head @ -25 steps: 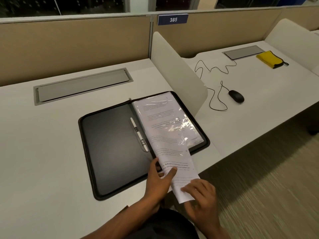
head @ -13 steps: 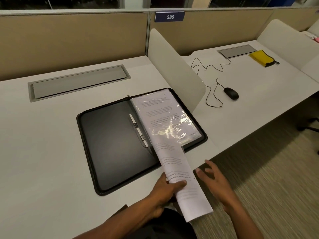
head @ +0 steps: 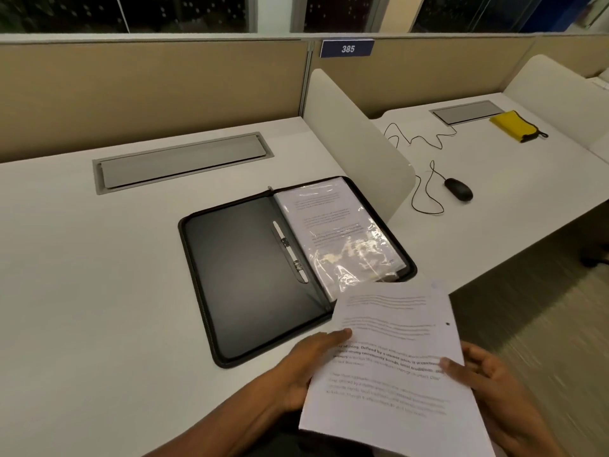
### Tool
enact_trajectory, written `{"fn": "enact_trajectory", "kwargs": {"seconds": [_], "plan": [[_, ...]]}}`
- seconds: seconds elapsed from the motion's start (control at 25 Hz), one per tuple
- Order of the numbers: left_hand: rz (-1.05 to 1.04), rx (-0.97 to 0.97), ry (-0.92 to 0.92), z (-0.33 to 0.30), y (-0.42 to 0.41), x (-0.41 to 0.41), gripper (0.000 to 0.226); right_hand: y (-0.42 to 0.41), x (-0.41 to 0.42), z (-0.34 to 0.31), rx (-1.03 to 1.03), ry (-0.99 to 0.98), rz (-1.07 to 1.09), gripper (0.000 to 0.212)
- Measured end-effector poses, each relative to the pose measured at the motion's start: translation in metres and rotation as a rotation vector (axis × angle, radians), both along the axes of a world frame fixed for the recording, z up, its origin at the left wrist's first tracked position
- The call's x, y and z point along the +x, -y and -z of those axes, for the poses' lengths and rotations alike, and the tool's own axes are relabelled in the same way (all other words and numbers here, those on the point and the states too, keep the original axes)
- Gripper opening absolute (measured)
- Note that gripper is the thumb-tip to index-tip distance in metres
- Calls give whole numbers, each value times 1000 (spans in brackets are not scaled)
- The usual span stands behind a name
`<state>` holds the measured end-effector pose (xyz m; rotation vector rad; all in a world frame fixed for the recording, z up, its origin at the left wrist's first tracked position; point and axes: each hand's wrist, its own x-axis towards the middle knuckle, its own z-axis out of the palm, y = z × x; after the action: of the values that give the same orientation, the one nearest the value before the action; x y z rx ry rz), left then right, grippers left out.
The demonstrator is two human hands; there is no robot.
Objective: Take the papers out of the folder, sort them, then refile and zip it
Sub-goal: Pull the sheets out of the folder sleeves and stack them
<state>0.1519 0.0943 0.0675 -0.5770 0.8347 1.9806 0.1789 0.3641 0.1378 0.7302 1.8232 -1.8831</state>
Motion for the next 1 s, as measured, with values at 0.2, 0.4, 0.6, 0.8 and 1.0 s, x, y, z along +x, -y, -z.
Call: {"fn": "enact_trajectory", "kwargs": {"seconds": [0.2, 0.4, 0.6, 0.8, 1.0], "plan": [[-45, -117, -203, -20, 49, 5, 36, 49, -7, -49, 32, -146, -173, 47], [-343, -446, -485, -23, 123, 14, 29, 129, -46, -23, 119, -278, -251, 35], [-641, -868, -466, 14, 230, 36, 22, 253, -87, 51, 113, -302, -501, 35], [-804, -1119, -300, 55, 319, 76, 33, 366, -99, 106, 160, -341, -674, 33], [-819, -1275, -236, 76, 361, 100, 44, 426, -95, 145, 325, -362, -732, 28]]}}
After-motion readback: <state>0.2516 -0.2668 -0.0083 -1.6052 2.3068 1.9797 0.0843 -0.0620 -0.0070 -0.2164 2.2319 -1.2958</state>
